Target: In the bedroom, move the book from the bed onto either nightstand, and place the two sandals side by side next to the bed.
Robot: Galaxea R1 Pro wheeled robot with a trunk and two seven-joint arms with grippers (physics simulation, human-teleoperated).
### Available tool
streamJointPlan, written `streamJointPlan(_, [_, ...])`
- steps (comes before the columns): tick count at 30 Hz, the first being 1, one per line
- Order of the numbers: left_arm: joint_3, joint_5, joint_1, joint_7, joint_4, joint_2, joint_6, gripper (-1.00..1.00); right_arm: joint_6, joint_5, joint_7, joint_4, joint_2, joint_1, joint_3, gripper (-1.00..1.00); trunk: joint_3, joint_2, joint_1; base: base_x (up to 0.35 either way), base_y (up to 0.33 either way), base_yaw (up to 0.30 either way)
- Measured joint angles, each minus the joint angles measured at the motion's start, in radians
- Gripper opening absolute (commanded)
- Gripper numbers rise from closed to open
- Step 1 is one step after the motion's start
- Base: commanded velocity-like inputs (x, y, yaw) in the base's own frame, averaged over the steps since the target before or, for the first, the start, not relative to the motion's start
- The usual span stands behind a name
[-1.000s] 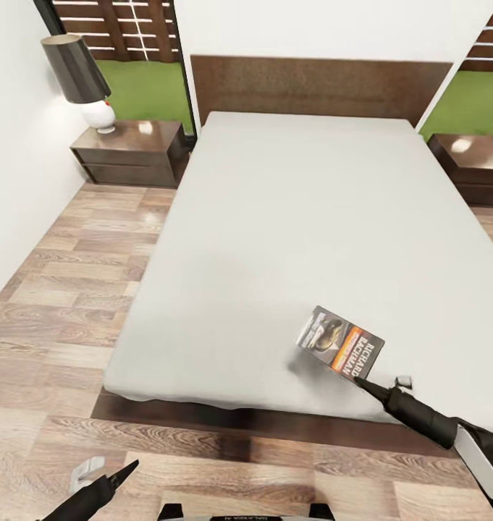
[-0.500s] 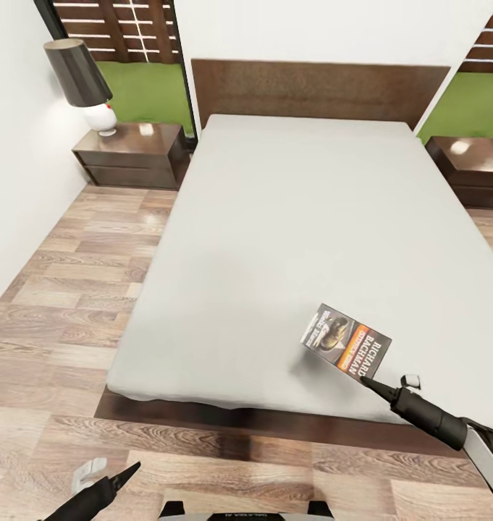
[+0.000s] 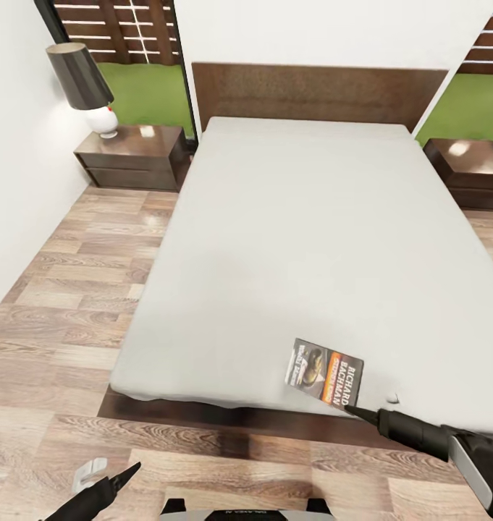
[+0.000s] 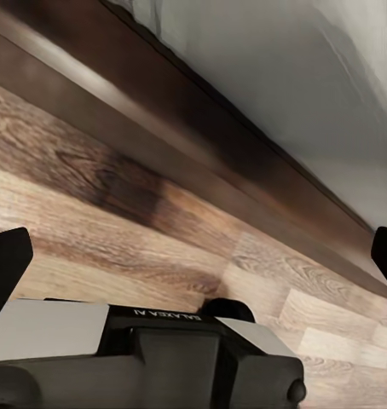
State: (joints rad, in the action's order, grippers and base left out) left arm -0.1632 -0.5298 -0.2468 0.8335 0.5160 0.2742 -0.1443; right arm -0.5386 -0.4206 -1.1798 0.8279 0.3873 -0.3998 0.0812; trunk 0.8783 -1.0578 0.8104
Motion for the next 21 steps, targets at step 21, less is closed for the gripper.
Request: streamJointPlan(21, [0.002,0.0,0.0,0.003,0.001,0.0,0.0,1.0,-0.007,0.035,-0.007,0.0,-0.162,-0.001,0.01,-1.0,-0.066,0.147,-0.081,0.0,0.0,0.0])
